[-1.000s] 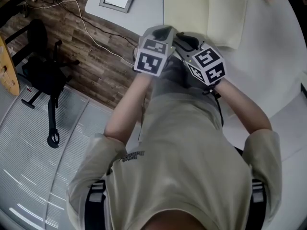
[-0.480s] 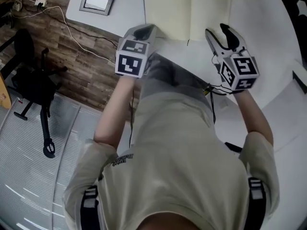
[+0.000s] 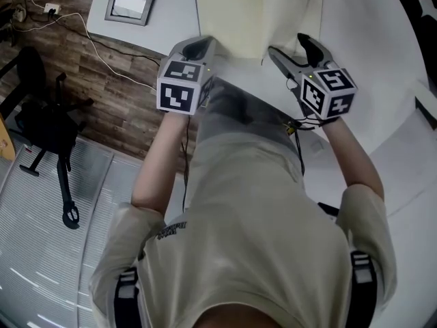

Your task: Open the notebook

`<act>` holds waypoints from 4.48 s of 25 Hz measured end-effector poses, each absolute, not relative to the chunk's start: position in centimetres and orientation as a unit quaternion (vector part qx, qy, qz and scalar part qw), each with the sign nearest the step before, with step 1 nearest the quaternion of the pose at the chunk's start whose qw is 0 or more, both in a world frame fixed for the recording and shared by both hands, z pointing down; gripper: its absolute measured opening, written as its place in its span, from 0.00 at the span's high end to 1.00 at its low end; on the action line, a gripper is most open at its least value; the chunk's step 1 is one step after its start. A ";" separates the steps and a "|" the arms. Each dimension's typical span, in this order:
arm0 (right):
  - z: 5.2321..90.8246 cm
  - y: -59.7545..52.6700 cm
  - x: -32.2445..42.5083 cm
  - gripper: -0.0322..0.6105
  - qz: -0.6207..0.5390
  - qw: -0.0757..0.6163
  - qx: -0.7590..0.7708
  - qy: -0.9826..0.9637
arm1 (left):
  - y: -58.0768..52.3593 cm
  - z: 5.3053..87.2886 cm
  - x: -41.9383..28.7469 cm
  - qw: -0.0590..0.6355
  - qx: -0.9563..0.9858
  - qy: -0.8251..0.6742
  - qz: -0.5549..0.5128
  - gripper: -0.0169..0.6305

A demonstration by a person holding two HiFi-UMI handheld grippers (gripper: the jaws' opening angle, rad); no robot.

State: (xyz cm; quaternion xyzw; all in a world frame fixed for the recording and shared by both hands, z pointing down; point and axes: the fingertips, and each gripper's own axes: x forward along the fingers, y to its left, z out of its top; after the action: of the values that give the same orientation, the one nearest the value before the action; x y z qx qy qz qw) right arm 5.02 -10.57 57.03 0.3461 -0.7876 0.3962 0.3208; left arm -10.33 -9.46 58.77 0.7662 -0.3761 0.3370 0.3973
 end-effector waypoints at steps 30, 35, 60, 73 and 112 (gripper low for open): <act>56.6 -6.8 -9.8 0.80 0.377 0.326 0.202 -0.843 | -8.2 57.3 -12.8 0.424 0.753 -0.399 0.305 0.97; 59.0 -6.6 -10.3 0.94 0.375 0.356 0.246 -0.820 | -8.1 57.6 -13.2 0.417 0.753 -0.404 0.308 0.97; 44.1 -7.6 -5.7 0.94 0.299 0.208 0.288 -0.886 | -7.6 57.0 -12.2 0.398 0.765 -0.386 0.328 0.97; 36.9 -13.6 3.7 0.94 0.216 0.165 0.428 -0.862 | -11.2 46.5 -9.8 0.308 0.813 -0.408 0.278 0.97; 24.5 -8.7 6.7 0.95 0.078 0.048 0.456 -0.885 | -9.8 26.2 -0.6 0.050 0.886 -0.454 0.075 0.97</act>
State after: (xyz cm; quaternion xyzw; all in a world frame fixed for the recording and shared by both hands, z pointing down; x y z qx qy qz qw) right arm 6.72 -8.67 24.49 0.4560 -0.8852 0.0782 0.0484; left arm -0.61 -9.80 26.25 0.8863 -0.4542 0.0746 0.0504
